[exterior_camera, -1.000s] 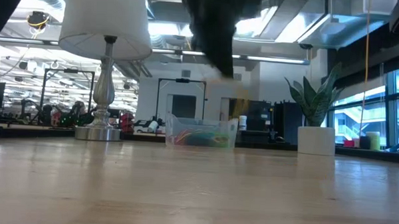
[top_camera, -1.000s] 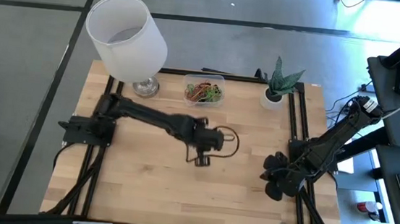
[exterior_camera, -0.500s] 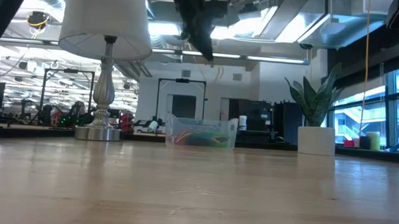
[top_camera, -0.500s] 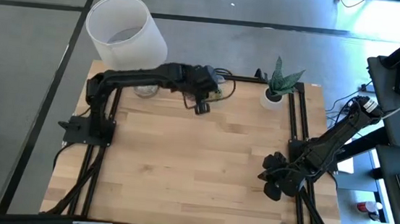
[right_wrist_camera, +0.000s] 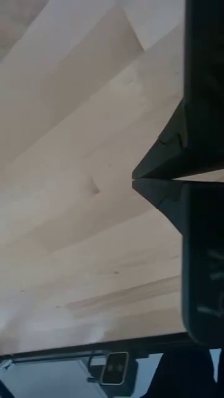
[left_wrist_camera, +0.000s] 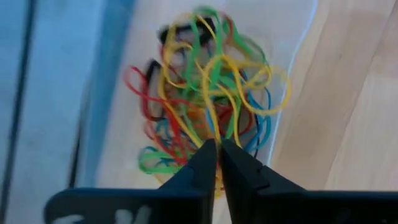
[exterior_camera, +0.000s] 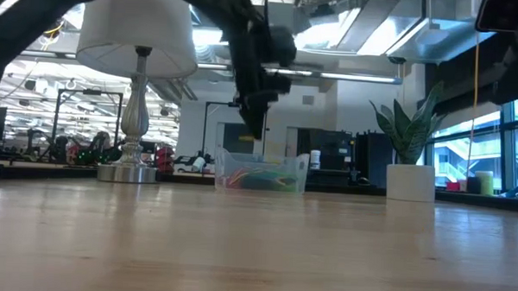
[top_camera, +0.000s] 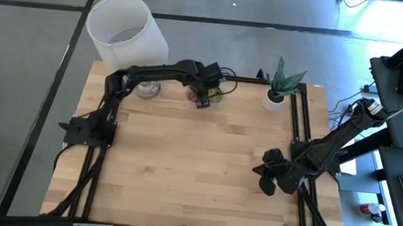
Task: Pick and place rubber bands into bin
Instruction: Put the yellow rubber band into the transparent bin, then put the blue rubber band into the transparent bin
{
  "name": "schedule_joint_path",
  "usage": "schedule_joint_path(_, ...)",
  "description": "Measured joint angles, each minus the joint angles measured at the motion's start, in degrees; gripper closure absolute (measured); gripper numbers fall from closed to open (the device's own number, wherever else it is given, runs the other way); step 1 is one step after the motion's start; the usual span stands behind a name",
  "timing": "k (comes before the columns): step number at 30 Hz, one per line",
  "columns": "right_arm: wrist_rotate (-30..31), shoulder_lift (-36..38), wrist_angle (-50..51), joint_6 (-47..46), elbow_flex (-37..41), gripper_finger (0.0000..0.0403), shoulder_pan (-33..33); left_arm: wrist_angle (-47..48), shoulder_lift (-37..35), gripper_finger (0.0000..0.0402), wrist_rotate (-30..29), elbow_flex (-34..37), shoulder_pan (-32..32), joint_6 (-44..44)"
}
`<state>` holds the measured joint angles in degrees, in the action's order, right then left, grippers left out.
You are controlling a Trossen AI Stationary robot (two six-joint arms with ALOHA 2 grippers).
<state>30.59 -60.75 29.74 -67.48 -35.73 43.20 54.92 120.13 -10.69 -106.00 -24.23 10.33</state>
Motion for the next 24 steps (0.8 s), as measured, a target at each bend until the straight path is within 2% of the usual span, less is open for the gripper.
schedule_joint_path(7, -0.01, 0.00, -0.35, 0.00, 0.00, 0.0391, -1.86, 1.13, 3.13, 0.0312, 1.26, 0.00, -0.80, -1.62)
schedule_joint_path(12, -0.02, 0.00, -0.31, 0.26, 0.00, 0.0391, -2.18, 1.23, 1.44, 0.0270, -2.84, 0.00, -0.47, -1.50)
schedule_joint_path(16, -0.02, 0.00, 0.36, 0.52, 0.00, 0.0391, -2.18, 2.93, -2.10, 0.0263, -2.92, 0.00, 0.52, -4.20)
schedule_joint_path(20, -0.04, 0.00, 1.25, 0.59, 0.00, 0.0391, -2.18, 3.34, -6.27, 0.0267, -2.04, 0.00, 2.59, -11.94)
schedule_joint_path(24, -0.09, 0.00, 1.77, 0.68, 0.35, 0.0391, -2.16, 3.68, -10.47, 0.0269, -3.55, 0.00, 5.02, -18.60)
